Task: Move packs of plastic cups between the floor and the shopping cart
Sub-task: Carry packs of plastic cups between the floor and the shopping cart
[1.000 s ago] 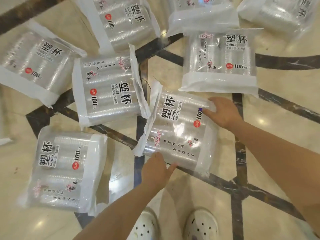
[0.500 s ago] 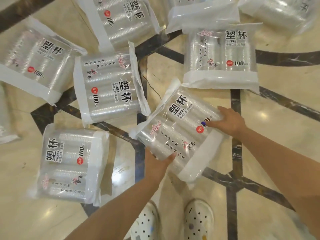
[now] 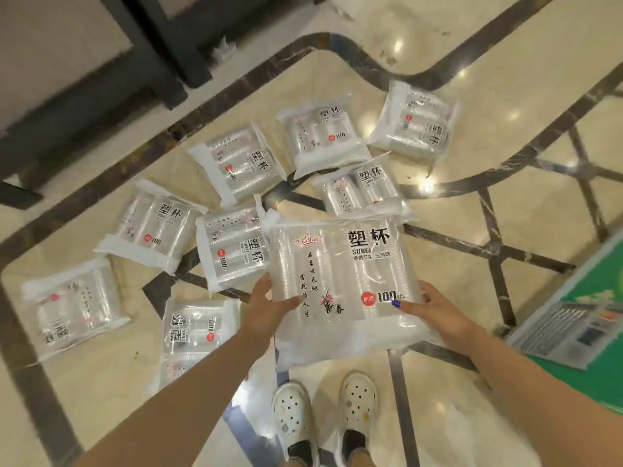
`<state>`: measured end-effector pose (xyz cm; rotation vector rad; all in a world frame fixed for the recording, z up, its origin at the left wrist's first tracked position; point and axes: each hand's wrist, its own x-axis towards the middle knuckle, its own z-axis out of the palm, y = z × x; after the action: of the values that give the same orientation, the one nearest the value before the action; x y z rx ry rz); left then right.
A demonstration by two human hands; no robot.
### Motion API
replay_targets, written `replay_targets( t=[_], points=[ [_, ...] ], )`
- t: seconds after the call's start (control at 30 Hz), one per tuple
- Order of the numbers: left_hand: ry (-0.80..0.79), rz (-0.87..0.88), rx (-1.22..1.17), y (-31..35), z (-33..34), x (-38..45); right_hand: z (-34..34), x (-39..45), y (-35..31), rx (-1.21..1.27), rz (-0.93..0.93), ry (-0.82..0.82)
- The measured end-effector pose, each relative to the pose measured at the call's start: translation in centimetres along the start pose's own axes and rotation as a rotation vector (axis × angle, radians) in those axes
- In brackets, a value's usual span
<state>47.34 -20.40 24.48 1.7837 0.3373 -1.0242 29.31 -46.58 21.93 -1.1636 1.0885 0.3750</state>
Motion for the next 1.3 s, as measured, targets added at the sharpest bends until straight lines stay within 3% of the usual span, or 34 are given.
replay_targets(
  t=[0.17, 0.33, 0.63, 0.8, 1.03, 1.3],
  points=[
    [-0.155, 0.171, -0.067, 11.0, 0.0, -8.7, -2.1, -12.4, -8.6, 0.101, -0.125, 0.007],
    [-0.390, 0.233, -0.072, 19.1, 0.3, -15.8, -2.4, -23.9, -13.0, 0.254, -0.297, 0.088],
    [-0.636, 0.404, 0.102, 29.5, 1.6, -29.7, -1.6, -40.8, -13.8, 0.446, -0.521, 0.292],
    [-0.802, 0.534, 0.206, 32.7, 4.6, -37.2, -3.3, -49.4, -12.4, 0.510, -0.577, 0.525],
    [-1.111, 0.691, 0.350, 32.1, 14.0, -50.9, -6.4, -64.8, -4.3, 0.613, -0.692, 0.789],
    [-1.395, 0.618, 0.459, 19.6, 27.7, -66.1, -10.6, -78.8, 13.0, 0.770, -0.692, 1.173]
  ],
)
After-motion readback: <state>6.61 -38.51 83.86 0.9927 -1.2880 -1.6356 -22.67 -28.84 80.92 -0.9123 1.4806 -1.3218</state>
